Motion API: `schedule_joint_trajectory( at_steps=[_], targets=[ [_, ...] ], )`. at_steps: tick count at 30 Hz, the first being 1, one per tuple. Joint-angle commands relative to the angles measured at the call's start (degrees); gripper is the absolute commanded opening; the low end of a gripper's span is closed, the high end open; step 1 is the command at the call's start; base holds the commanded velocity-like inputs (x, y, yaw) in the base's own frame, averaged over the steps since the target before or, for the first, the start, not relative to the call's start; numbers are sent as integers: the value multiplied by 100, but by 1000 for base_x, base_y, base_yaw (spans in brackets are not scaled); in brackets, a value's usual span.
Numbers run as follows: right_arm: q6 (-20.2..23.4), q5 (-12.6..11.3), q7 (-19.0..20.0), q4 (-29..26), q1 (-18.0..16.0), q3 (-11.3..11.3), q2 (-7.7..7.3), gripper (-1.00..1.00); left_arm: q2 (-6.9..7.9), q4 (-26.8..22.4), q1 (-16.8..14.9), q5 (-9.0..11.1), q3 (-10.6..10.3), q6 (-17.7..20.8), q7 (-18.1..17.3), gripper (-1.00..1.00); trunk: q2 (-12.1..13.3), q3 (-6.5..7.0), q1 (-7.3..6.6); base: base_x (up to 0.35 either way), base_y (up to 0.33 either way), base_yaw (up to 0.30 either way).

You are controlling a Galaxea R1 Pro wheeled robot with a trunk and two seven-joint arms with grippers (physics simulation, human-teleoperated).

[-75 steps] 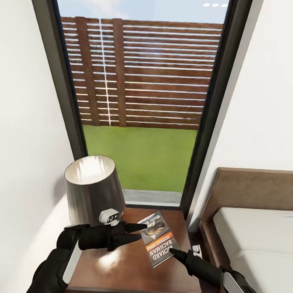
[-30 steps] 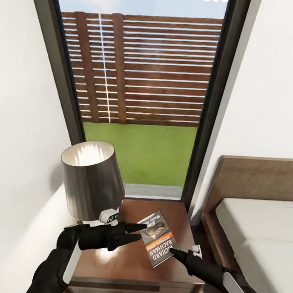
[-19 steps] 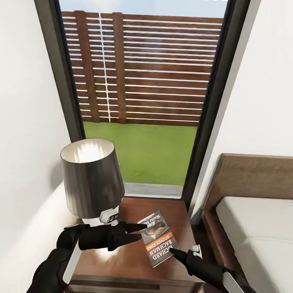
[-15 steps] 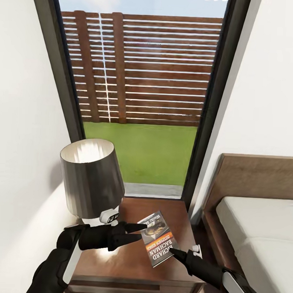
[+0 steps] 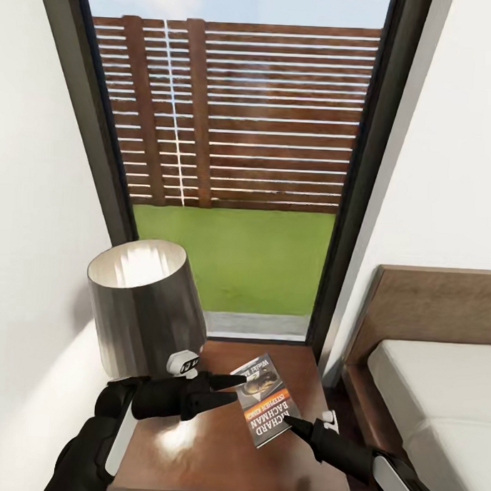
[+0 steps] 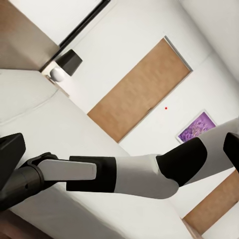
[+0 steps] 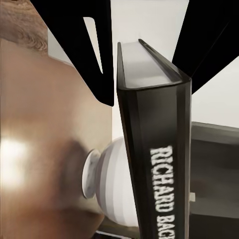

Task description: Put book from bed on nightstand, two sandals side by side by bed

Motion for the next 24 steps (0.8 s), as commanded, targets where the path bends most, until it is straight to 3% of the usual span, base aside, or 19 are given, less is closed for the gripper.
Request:
schedule_joint_trajectory(
  at_steps=[1,11,24],
  targets=[
    [37,-58,-7,0,-6,20,-6,-100,-5,-1,-5,-16,10,61,-30,100,-2,-5,1,97,0,0],
    [37,-58,-10,0,-8,20,-6,-100,-5,-1,-3,-24,11,61,-21,100,-2,-5,1,10,0,0],
    [37,-58,-8,0,-8,20,-6,-100,-7,-1,-3,-25,11,65,-17,100,-524,-239,286,0,0,0]
  ],
)
